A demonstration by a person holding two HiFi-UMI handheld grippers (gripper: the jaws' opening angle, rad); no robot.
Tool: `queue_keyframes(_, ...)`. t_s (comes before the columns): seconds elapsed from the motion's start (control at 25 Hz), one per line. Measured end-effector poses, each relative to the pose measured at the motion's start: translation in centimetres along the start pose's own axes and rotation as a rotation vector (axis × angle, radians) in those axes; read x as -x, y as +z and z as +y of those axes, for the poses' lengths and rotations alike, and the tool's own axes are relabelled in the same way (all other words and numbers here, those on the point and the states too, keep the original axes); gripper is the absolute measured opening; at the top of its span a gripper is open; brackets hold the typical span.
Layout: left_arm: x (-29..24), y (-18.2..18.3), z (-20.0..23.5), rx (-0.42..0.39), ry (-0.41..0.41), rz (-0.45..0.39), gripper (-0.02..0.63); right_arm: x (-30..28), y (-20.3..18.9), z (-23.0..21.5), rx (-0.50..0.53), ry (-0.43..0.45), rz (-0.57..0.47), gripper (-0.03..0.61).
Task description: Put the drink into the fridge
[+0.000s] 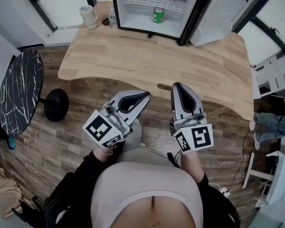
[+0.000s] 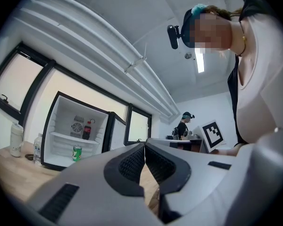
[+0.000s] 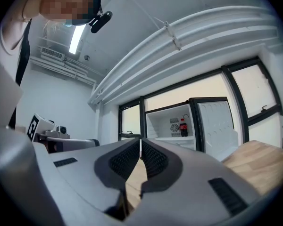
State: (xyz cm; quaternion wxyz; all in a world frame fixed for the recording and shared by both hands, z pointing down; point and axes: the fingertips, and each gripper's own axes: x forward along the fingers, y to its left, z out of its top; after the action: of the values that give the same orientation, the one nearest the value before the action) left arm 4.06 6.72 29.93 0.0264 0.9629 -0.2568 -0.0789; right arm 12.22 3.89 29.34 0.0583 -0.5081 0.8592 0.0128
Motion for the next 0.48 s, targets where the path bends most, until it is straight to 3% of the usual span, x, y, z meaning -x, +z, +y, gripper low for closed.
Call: queue_keyframes(0.48, 2.1, 1.2, -2.9, -0.009, 0.011, 0.001, 0.008, 2.7, 1.7, 3.1, 0.01, 0.041, -0.017, 0.034)
